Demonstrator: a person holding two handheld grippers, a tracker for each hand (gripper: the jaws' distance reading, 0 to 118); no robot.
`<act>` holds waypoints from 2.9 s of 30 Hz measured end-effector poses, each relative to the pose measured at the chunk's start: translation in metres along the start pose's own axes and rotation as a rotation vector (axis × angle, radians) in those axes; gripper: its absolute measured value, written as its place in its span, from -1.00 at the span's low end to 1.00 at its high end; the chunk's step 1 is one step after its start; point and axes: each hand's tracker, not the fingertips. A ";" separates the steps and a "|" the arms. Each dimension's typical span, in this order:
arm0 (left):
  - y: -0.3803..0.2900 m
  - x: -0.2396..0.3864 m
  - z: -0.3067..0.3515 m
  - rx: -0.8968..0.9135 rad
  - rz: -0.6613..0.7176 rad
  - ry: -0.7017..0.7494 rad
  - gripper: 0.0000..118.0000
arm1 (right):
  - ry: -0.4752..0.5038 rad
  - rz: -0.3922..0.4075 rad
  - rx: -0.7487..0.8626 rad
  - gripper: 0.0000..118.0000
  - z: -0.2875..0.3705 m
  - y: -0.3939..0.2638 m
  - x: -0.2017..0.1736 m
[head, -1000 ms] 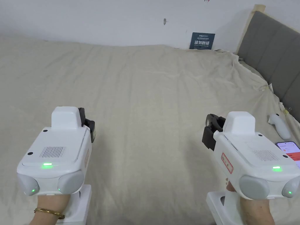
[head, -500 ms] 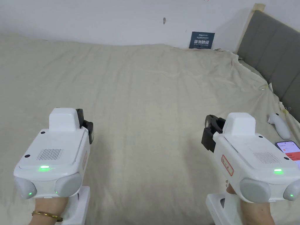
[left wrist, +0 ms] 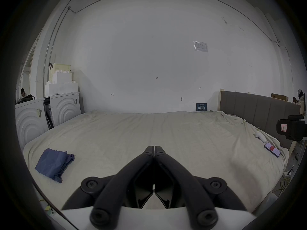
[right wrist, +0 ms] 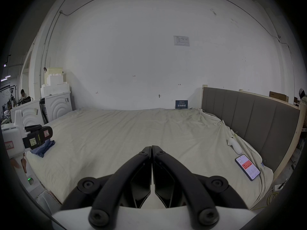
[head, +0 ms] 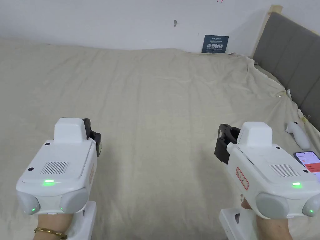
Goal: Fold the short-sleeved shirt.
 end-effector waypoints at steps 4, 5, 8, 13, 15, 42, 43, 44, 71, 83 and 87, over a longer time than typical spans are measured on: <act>-0.001 0.000 0.000 0.001 -0.003 0.000 -1.00 | 0.001 -0.002 -0.003 -1.00 0.001 0.000 0.000; -0.001 0.000 -0.001 0.001 -0.003 0.000 -1.00 | 0.002 -0.006 -0.003 -1.00 0.001 0.000 0.001; -0.001 0.000 -0.001 0.000 -0.002 -0.001 -1.00 | 0.001 -0.016 -0.001 -1.00 0.001 0.000 0.002; -0.002 0.001 0.000 0.002 -0.007 -0.004 -1.00 | 0.002 -0.024 0.003 -1.00 0.003 0.001 0.005; -0.002 0.001 0.000 0.003 -0.004 -0.004 -1.00 | 0.000 -0.023 0.003 -1.00 0.003 0.001 0.005; 0.002 0.007 0.006 0.009 -0.012 -0.022 -1.00 | 0.013 -0.023 0.007 -1.00 0.007 0.002 0.006; 0.002 0.007 0.006 0.010 -0.015 -0.022 -1.00 | 0.013 -0.025 0.008 -1.00 0.007 0.002 0.006; 0.003 0.007 0.007 0.011 -0.016 -0.023 -1.00 | 0.013 -0.027 0.008 -1.00 0.007 0.002 0.007; 0.003 0.013 0.005 0.004 -0.021 -0.040 -1.00 | 0.022 -0.015 0.003 -1.00 0.006 0.003 0.006; 0.003 0.014 0.004 0.006 -0.018 -0.041 -1.00 | 0.024 -0.012 0.000 -1.00 0.006 0.002 0.005; 0.003 0.013 0.005 0.008 -0.020 -0.040 -1.00 | 0.018 -0.014 -0.004 -1.00 0.005 0.003 0.005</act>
